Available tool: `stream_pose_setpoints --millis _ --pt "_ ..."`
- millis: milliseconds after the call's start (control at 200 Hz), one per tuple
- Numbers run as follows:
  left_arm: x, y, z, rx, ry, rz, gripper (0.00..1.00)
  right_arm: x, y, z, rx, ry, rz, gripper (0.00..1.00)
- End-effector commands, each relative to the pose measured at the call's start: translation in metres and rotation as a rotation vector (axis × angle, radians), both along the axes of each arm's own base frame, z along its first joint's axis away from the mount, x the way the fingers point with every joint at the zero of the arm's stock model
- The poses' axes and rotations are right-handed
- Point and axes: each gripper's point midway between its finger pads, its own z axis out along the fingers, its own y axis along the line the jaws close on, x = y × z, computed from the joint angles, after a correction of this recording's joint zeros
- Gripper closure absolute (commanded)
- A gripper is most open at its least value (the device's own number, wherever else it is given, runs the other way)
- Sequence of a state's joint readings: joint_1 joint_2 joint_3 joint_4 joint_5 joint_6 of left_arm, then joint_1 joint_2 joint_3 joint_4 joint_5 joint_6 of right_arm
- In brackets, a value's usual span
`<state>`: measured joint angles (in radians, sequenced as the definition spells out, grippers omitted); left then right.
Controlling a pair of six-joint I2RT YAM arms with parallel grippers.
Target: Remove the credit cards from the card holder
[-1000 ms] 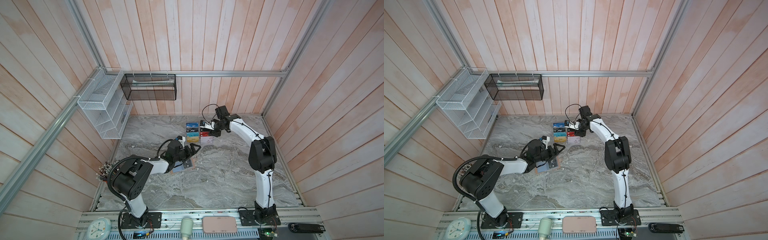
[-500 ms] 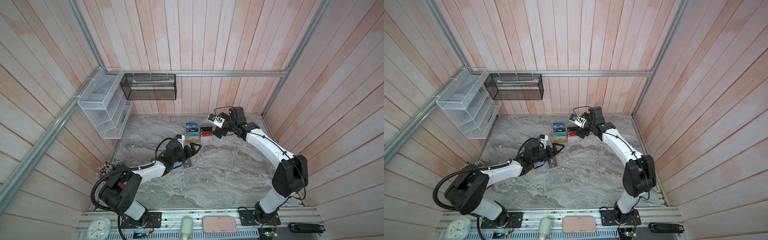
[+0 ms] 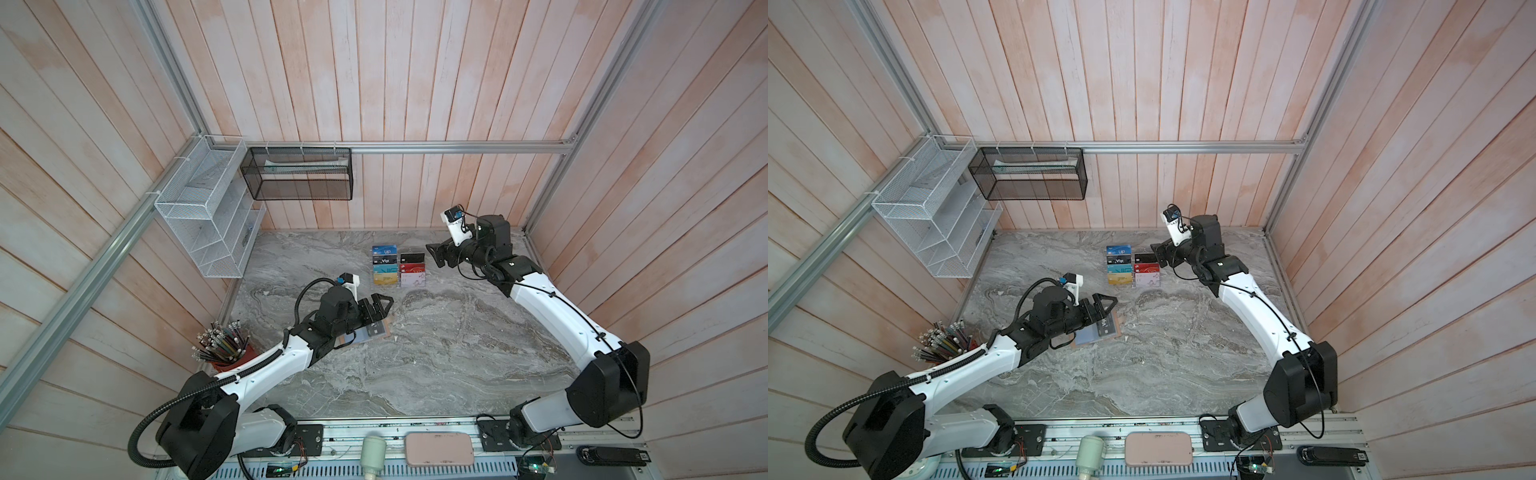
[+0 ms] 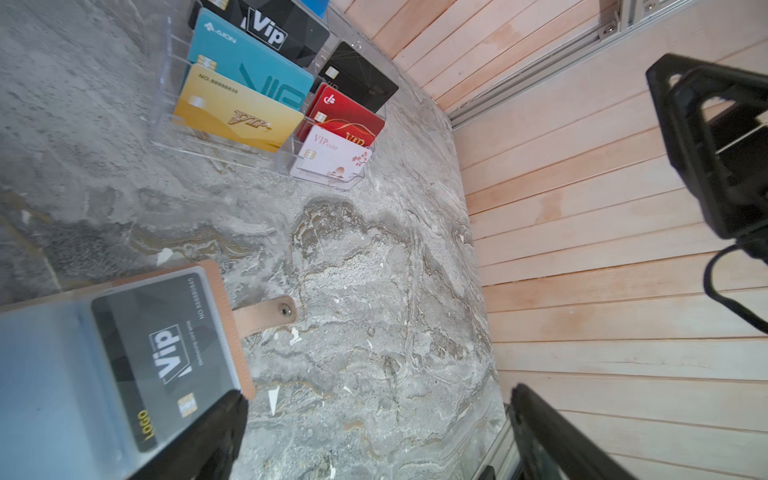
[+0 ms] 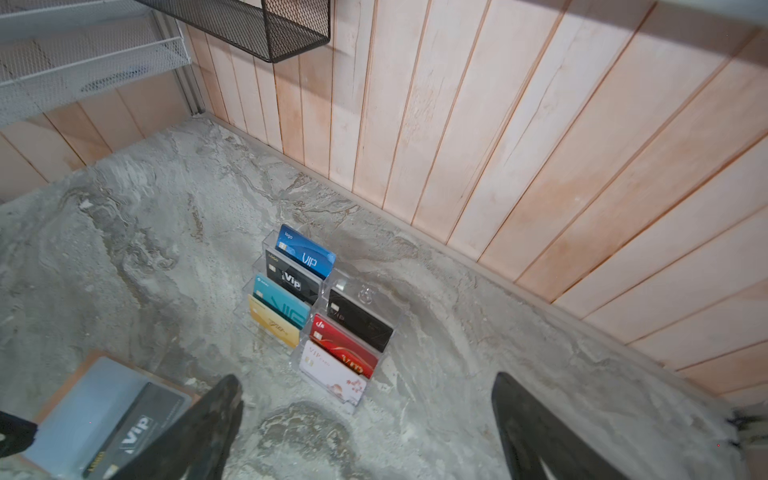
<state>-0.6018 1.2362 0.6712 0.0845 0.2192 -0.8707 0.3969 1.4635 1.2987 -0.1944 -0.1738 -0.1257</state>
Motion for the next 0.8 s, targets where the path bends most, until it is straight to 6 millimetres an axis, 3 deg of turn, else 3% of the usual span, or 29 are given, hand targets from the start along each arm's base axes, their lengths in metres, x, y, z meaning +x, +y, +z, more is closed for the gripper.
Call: stream_pose_setpoints --millis 0,115,275,460,645,795 --pt "-0.013 0.017 -0.022 0.108 0.023 0.001 0.0 -0.02 0.005 -0.013 0.164 0.125 -0.035 0.02" --pt "-0.022 0.022 -0.032 0.138 0.032 -0.013 0.0 -0.035 0.01 -0.024 0.251 0.16 -0.058 0.02" --pt "-0.031 0.027 -0.05 0.2 0.066 -0.045 0.0 -0.071 0.052 -0.049 0.228 0.171 -0.008 0.02" --pt "-0.035 0.035 -0.051 0.165 0.055 0.003 0.0 -0.1 0.091 -0.079 0.305 0.261 0.038 0.02" --pt "-0.034 0.042 -0.043 0.149 0.019 0.044 0.0 -0.114 0.107 -0.107 0.379 0.344 0.041 0.02" --pt "-0.036 0.048 -0.044 0.129 0.013 0.068 0.0 -0.122 0.114 -0.115 0.42 0.377 0.063 0.02"
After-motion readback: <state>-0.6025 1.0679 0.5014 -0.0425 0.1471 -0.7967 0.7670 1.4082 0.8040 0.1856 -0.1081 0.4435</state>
